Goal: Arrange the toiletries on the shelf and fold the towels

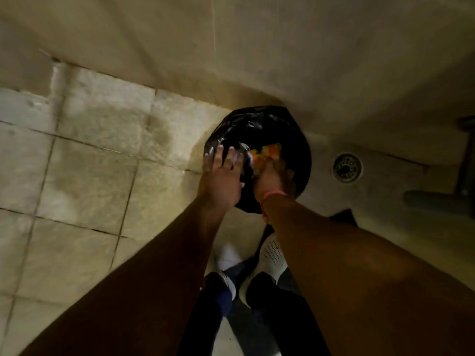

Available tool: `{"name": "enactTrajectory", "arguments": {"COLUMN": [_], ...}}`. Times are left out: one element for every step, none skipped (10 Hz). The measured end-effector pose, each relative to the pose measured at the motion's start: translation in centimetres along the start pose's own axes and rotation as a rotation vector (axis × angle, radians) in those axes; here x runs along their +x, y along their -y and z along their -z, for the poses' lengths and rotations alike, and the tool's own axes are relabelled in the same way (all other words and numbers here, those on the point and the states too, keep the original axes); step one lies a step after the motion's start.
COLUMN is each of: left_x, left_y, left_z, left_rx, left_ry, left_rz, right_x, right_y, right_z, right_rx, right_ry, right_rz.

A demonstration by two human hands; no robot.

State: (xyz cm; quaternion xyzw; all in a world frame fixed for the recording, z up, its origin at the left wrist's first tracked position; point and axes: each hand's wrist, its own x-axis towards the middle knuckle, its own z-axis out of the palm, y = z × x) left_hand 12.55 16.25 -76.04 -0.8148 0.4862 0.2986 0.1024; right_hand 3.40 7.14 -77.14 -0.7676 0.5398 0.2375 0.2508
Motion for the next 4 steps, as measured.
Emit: {"name": "enactTrajectory", "arguments": {"left_x": [1.5,1.9,1.3,-0.5], "left_y": [0.8,1.3,1.8,1.8], "left_z": [-2.0,-2.9,-2.5,-0.4], "left_rx": [0.082,0.105,0.125,0.129], "left_ry": [0.012,-0.002,-0.002,0.039], "left_rz": [-0.022,-0.022,0.010,0.043], "right_x": [1.7,2.0,1.2,-0.8], "right_y": [-1.0,-1.2,-0.6,0.2], "right_z": [-2.1,-3.5,-3.6,-2.1], "right_rx": [-0.137,-0.194,-0.208,-0.214], "right_ry": [0.083,0.104,0.099,0.080], "right_rz": [0.022,0.049,0.093,0.117]}}
